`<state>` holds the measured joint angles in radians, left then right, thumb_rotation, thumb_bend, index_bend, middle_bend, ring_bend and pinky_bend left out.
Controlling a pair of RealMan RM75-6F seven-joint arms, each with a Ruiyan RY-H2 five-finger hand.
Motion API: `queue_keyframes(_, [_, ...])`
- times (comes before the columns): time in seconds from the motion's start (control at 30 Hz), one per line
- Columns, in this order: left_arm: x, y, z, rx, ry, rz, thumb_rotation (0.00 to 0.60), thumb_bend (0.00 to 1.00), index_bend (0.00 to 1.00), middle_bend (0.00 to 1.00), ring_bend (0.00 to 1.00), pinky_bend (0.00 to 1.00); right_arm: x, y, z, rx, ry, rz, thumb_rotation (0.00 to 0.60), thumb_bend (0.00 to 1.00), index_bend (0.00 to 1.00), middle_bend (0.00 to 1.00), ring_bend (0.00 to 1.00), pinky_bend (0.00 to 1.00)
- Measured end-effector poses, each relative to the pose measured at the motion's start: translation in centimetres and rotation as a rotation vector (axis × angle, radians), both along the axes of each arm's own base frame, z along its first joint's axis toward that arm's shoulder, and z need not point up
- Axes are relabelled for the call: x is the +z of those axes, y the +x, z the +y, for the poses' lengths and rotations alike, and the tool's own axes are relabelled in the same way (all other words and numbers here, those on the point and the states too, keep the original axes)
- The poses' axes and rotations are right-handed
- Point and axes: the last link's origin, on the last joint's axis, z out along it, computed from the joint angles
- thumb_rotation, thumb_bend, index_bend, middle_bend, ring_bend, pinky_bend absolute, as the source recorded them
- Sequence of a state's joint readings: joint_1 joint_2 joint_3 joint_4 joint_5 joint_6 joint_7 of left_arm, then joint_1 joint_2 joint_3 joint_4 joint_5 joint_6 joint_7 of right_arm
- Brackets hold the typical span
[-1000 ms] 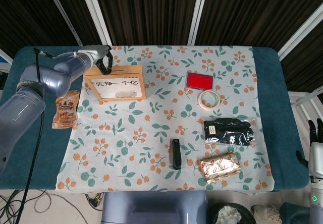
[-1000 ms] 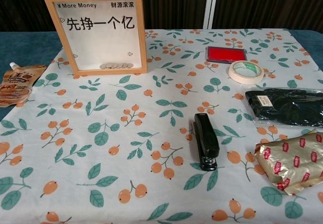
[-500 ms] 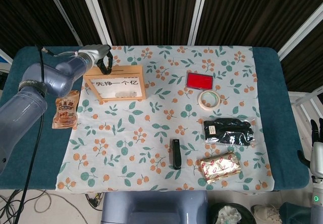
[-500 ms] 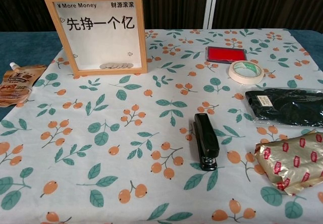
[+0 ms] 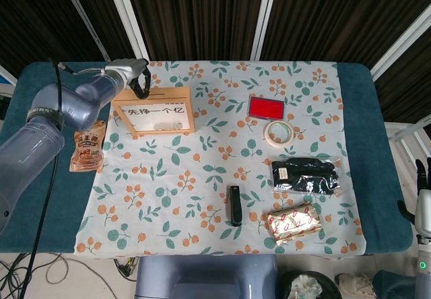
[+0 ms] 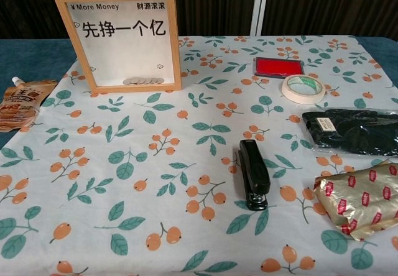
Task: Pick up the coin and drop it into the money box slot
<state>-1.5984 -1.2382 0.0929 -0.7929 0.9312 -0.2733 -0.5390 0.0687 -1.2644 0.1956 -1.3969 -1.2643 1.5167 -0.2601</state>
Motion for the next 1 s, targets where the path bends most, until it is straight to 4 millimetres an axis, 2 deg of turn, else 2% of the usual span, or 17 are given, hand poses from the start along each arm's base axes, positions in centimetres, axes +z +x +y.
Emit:
queue_keyframes(0.37, [-0.66,0.14,-0.05,-0.005,-0.011,0.011,0.600,0.57,0.56,0.00,0.00,0.00,0.18,-0.01,0.00,-0.002,-0.006,0.001,0.600,0.30,0.00,0.00,0.00,0.00])
queue_keyframes(1.0, [-0.40,0.69,0.01,-0.025,-0.001,0.029,0.600,0.52,0.53,0.00,0.00,0.00,0.40,-0.01,0.03,-0.005,-0.012,0.005,0.600,0.30,0.00,0.00,0.00,0.00])
